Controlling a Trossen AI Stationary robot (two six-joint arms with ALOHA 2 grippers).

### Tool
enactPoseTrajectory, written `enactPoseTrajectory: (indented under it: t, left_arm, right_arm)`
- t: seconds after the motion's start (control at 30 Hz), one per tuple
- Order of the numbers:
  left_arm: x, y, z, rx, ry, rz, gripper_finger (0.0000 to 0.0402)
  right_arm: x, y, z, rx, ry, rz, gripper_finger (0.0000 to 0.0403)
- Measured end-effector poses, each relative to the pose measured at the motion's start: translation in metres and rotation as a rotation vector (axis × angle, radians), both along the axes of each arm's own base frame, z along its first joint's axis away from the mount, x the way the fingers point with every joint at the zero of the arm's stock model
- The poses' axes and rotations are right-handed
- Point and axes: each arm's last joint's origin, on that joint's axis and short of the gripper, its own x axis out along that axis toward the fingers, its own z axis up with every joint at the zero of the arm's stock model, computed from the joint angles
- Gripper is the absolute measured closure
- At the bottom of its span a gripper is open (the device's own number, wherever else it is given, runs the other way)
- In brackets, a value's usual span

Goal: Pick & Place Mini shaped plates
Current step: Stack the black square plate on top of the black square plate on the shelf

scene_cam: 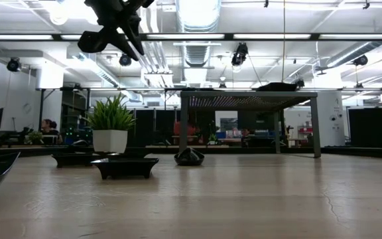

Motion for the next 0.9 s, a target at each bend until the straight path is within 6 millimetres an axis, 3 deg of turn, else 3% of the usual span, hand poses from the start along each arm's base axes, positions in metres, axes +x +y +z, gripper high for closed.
enactPoseTrajectory:
  t: [0.47, 0.9]
  left_arm:
    - [-0.009, -0.002, -0.009, -0.014, 0.123, -0.001, 0.0325]
    - [-0.016, -0.009, -0.038, -0.084, 0.184, 0.051, 0.0325]
  right_arm:
    - [0.0, 0.0, 0.0, 0.0, 0.0, 0.0, 0.0202]
    - [-0.001, 0.0, -0.002, -0.004, 0.029, 0.0, 0.0202]
